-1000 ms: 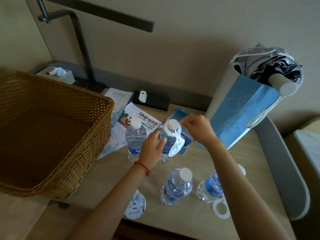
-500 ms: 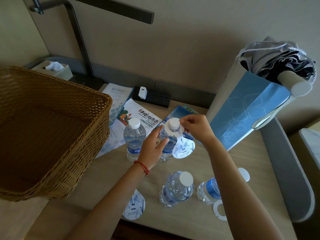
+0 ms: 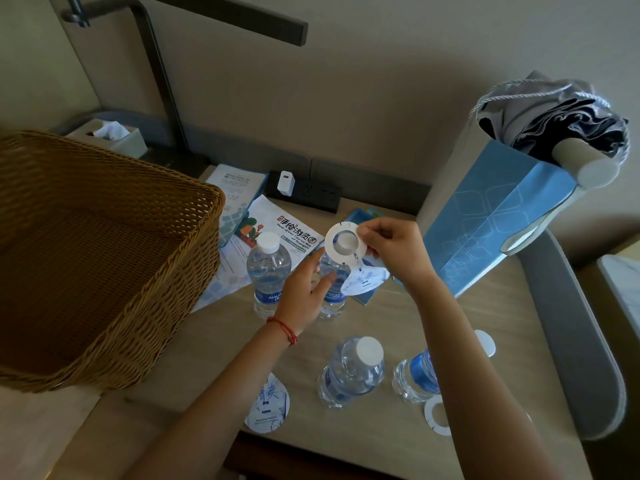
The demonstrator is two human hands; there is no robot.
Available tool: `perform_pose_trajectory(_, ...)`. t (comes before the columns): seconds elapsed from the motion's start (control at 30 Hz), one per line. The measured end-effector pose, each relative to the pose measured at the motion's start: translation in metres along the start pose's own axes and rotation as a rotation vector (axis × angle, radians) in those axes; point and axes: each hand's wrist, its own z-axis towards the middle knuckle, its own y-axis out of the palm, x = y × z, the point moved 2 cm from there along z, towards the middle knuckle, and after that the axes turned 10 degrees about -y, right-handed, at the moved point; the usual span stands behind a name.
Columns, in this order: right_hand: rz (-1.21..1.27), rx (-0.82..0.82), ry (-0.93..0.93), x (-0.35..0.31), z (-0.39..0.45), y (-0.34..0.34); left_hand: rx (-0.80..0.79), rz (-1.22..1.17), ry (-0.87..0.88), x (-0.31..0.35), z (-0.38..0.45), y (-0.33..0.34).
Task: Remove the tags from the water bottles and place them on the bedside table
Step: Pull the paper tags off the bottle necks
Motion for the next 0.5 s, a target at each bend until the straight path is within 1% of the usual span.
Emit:
perform_pose_trajectory(0.13, 0.043, 0.021, -0.011, -0.012, -0.014, -0.002, 0.069, 0.026, 0.083, 0.003, -0.017, -0.008)
perform_pose_trajectory(0.33, 0.173, -0.014, 0.001, -0.036, -0.037, 0.011, 0.175, 0.214, 0.205, -0.010, -0.068, -0.043)
perform_pose_trajectory(0.5, 0.198, -0.107, 0.075, -0.045, -0.053, 0.046, 0.221, 0.388, 0.180, -0.030, -0.104, -0.078)
